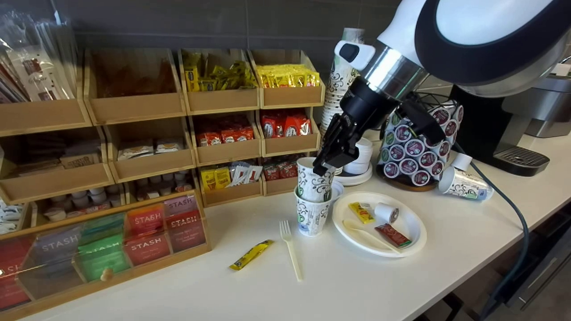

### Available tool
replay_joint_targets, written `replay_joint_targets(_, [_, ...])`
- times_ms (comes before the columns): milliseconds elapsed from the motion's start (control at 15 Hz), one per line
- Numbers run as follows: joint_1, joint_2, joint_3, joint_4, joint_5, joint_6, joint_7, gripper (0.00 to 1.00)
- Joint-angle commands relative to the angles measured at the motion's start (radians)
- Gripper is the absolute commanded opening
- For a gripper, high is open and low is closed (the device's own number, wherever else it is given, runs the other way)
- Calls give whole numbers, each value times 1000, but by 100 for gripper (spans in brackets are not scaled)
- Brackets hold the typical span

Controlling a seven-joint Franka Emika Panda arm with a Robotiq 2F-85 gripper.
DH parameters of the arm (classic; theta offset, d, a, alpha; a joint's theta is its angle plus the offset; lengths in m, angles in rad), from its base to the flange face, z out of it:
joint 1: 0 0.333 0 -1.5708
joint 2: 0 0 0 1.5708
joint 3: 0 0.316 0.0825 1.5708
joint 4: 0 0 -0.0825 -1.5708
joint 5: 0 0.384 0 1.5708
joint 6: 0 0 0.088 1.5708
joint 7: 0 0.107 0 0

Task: Pick up the coffee cup in the middle and put it inside the coffee cup on the left.

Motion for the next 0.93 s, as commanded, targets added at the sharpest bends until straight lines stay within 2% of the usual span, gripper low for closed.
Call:
replay_joint_targets(0, [-54, 6, 55, 12, -7, -9, 12, 51])
replay_joint_targets(133, [-68, -14, 63, 0, -11, -6, 19, 67])
replay_joint_targets(200, [-84, -31, 74, -6, 19, -21, -1, 73])
replay_joint_targets(333, [-84, -85, 56, -33, 77, -49, -41, 88])
replay_joint_targets(400, [-95, -129, 39, -62, 69, -104, -36, 95])
replay_joint_targets(467, [-120, -173, 24, -93, 3, -198, 4, 100])
replay_joint_targets(600, [-140, -237, -18, -135, 6, -349, -20, 100])
replay_joint_targets(733, [-146, -302, -63, -179, 77, -512, -140, 100])
replay_joint_targets(800, [-124, -214, -56, -100, 33, -424, -66, 100])
replay_joint_targets(867, [-128, -246, -76, -122, 43, -481, -98, 100])
